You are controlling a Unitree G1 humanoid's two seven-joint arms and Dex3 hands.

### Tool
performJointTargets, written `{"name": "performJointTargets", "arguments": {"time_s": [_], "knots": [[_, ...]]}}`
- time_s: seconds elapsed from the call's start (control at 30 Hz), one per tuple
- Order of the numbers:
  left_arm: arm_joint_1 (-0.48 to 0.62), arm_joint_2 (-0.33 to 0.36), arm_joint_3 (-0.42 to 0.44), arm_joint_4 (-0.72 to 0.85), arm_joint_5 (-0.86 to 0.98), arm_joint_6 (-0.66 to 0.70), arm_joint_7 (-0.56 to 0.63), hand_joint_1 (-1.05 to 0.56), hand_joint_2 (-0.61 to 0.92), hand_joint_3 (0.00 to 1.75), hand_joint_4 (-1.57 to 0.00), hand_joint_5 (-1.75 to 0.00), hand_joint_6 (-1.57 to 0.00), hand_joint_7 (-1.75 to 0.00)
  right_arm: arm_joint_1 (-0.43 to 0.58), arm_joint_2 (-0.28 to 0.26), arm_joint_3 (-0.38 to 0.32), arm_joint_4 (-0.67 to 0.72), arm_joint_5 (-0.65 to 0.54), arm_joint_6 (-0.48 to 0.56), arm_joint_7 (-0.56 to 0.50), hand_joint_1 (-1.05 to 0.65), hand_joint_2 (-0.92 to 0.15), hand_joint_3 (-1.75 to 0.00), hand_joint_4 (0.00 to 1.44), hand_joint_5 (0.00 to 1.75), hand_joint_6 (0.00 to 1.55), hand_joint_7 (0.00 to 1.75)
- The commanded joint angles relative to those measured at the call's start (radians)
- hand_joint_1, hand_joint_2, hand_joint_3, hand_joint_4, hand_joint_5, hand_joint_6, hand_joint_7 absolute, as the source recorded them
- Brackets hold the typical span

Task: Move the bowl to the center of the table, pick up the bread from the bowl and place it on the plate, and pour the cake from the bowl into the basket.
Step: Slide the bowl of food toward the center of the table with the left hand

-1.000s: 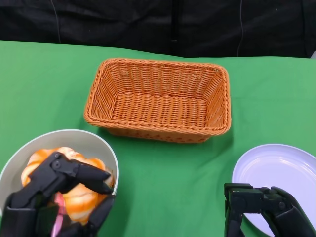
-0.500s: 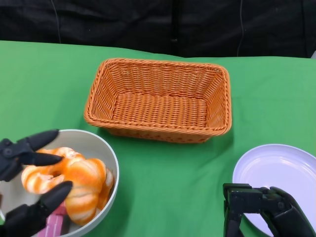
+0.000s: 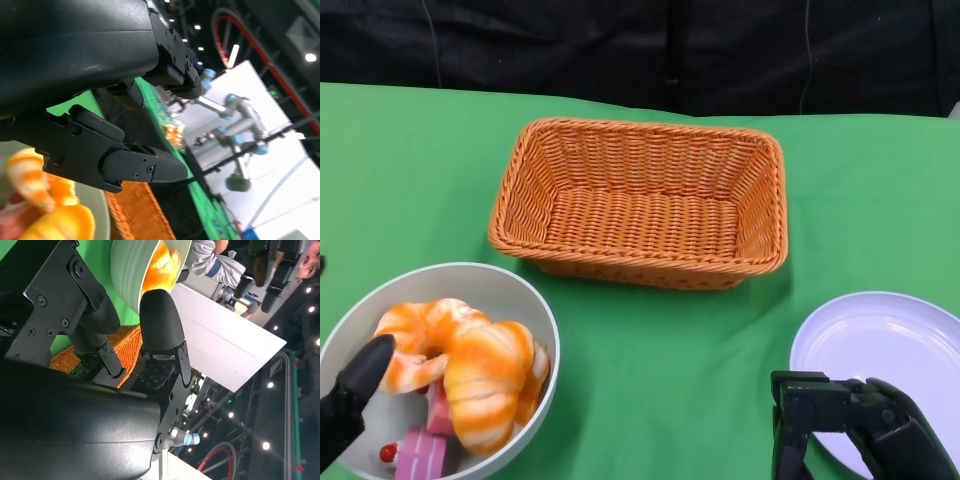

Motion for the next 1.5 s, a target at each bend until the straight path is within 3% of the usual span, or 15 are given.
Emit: {"name": "performJointTargets", "arguments": {"time_s": [0.03, 0.3, 0.37, 0.43, 0.5, 0.9, 1.13, 1.5], "knots": [[0.001, 0.005, 0.008, -0.003, 0.005, 0.015, 0.017, -0.58, 0.92, 0.35, -0.07, -0.68, -0.34, -0.11, 0.001, -0.002, -0.001, -0.005, 0.001, 0.004, -0.008, 0.23, -0.14, -1.75, 0.97, 1.71, 0.92, 1.48], [0.001, 0.006, 0.008, -0.005, 0.005, 0.019, 0.018, -0.58, 0.92, 0.35, -0.07, -0.68, -0.35, -0.10, 0.001, -0.002, -0.001, -0.005, 0.000, 0.004, -0.009, 0.23, -0.13, -1.75, 0.97, 1.71, 0.92, 1.48], [-0.003, -0.001, 0.028, 0.009, 0.067, 0.146, 0.055, -0.58, 0.92, 0.38, -0.04, -0.66, -0.32, -0.08, 0.001, -0.002, 0.002, -0.006, 0.004, 0.005, -0.007, 0.22, -0.14, -1.75, 0.97, 1.72, 0.92, 1.48], [-0.007, 0.000, 0.037, 0.025, 0.099, 0.258, 0.073, -0.58, 0.92, 0.46, -0.01, -0.49, -0.21, -0.02, -0.001, -0.001, 0.005, -0.002, 0.007, -0.001, -0.006, 0.22, -0.14, -1.75, 0.97, 1.71, 0.92, 1.48], [-0.011, 0.004, 0.035, 0.026, 0.101, 0.297, 0.074, -0.58, 0.92, 0.48, 0.00, -0.44, -0.18, 0.00, -0.003, 0.000, 0.005, 0.003, 0.006, -0.007, -0.008, 0.22, -0.14, -1.75, 0.97, 1.72, 0.92, 1.48], [-0.010, 0.015, 0.026, 0.012, 0.089, 0.356, 0.066, -0.62, 0.92, 0.50, 0.00, -0.39, -0.17, 0.00, -0.001, 0.000, 0.001, -0.002, -0.008, -0.004, -0.018, 0.23, -0.14, -1.75, 0.97, 1.71, 0.92, 1.48], [-0.005, 0.018, 0.020, -0.043, 0.063, 0.497, 0.042, -0.59, 0.92, 0.56, 0.00, -0.25, -0.12, -0.01, -0.002, -0.005, 0.006, -0.004, 0.001, -0.002, -0.014, 0.23, -0.14, -1.75, 0.98, 1.71, 0.92, 1.48], [-0.003, 0.025, 0.014, -0.051, 0.057, 0.513, 0.046, -0.59, 0.92, 0.58, 0.00, -0.24, -0.12, -0.01, -0.002, -0.005, 0.006, -0.005, 0.001, -0.002, -0.015, 0.22, -0.14, -1.75, 0.98, 1.70, 0.92, 1.48]]}}
